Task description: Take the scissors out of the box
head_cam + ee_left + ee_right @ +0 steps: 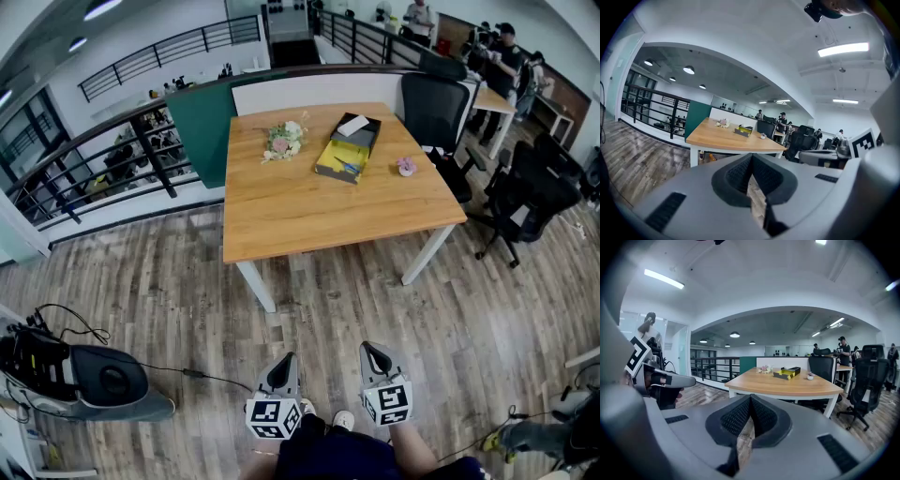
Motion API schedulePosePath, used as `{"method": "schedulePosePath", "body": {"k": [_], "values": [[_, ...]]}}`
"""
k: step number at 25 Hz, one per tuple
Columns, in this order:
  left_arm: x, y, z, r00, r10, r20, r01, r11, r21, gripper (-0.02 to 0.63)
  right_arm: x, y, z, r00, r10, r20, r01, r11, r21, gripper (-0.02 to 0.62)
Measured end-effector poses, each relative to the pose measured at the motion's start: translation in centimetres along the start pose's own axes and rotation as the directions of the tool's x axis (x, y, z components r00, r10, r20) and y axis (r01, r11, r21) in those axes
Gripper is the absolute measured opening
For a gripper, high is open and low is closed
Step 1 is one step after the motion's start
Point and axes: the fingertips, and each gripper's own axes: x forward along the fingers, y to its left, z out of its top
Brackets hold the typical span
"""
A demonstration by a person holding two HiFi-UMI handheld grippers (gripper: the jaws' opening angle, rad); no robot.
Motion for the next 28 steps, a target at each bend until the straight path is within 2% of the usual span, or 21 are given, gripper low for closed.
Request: {"method": "schedulePosePath", "body": {"k": [3,8,14,15,16,17,19,21,23,28], "values": [[-0.5,-1.2,0.2,1.0,-0.011,0.003,0.011,0.999,0.039,0.003,-1.0,0.1,0.2,1.0,0.002,0.007,-0.002,1.0,-0.011,0.008],[-0.9,-2.2,0.2,1.0,-0.025,0.01,0.024,0.998,0.05,0.003,-1.7,0.6,0.6,0.999,0.021,0.026,-0.02,1.0,-0.019,0.008],[-0.5,-2.9,0.0,0.998,-0.059,0.006,0.058,0.996,0.071,0.003,-2.4,-0.9,0.4,0.998,-0.04,0.049,0.037,0.998,0.046,0.012],[-0.5,-3.1,-0.1,0.998,-0.068,0.005,0.068,0.995,0.07,0.003,-2.5,-1.0,0.2,0.998,-0.033,0.048,0.03,0.998,0.056,0.032],[-0.5,-3.2,-0.2,0.997,-0.082,0.003,0.081,0.994,0.068,0.02,-2.5,-0.9,0.1,0.999,-0.017,0.05,0.013,0.998,0.068,0.102],[-0.5,-3.3,-0.3,0.995,-0.098,0.0,0.098,0.993,0.065,0.071,-2.6,-0.8,0.1,0.998,0.003,0.056,-0.008,0.996,0.084,0.18],[-0.4,-3.6,-0.3,0.992,-0.129,-0.003,0.128,0.99,0.063,0.282,-2.7,-0.8,0.2,0.997,0.031,0.077,-0.04,0.993,0.114,0.269],[-0.3,-3.5,-0.1,0.989,-0.146,0.0,0.146,0.987,0.064,0.38,-2.7,-1.0,0.3,0.996,0.034,0.084,-0.045,0.991,0.128,0.342],[-0.3,-3.3,0.0,0.987,-0.16,0.004,0.159,0.985,0.061,0.42,-2.6,-1.2,0.3,0.997,0.023,0.075,-0.031,0.992,0.12,0.375],[0.4,-2.6,0.5,0.979,-0.204,0.001,0.203,0.976,0.074,0.422,-1.7,-1.1,0.5,0.998,-0.018,0.06,0.013,0.995,0.096,0.398]]}}
